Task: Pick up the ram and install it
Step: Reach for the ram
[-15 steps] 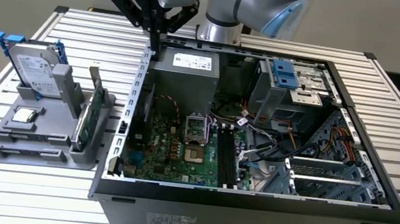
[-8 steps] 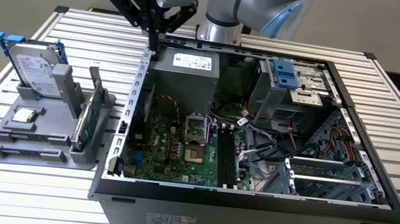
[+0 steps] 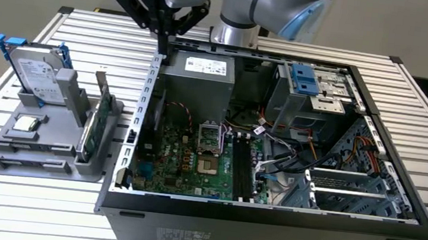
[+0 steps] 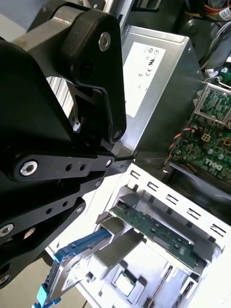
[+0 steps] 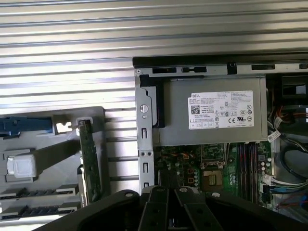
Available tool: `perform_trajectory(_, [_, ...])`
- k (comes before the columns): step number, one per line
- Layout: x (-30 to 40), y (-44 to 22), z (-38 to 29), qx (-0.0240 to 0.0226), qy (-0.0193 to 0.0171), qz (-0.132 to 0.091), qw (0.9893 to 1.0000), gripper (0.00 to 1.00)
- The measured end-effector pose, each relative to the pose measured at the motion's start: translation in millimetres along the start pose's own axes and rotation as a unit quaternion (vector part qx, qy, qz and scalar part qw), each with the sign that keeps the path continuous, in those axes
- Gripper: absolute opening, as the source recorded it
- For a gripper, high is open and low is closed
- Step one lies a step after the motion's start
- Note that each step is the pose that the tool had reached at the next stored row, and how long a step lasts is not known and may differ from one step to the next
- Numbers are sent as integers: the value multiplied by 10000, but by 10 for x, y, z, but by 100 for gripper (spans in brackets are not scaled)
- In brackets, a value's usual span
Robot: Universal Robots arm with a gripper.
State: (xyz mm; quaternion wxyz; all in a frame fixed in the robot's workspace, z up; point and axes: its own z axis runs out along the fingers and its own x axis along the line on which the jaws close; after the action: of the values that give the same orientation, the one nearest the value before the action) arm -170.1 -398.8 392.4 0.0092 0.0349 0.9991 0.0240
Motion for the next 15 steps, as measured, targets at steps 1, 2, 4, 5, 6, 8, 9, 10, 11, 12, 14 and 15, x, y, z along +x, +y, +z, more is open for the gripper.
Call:
perform_trajectory(1, [3,0,0,0,0,0,10000,0])
perform_trajectory(2, [5,0,0,0,0,0,10000,0])
perform_trajectory(4, [11,-1,0,0,0,0,10000,0])
perform_trajectory(5, [14,-1,0,0,0,0,10000,0])
perform_trajectory(6, [17,-1,0,0,0,0,10000,0])
perform_trajectory(8, [22,-2,0,0,1,0,10000,0])
perform_trajectory(9, [25,-2,0,0,1,0,10000,0])
perform_trajectory(10, [27,-2,0,0,1,0,10000,0])
perform_trajectory(11, [30,-2,0,0,1,0,10000,0])
perform_trajectory(12, [33,-2,1,0,1,0,10000,0])
perform_trajectory(14, [39,-3,0,0,1,0,10000,0])
perform_trajectory(15, [42,-3,0,0,1,0,10000,0])
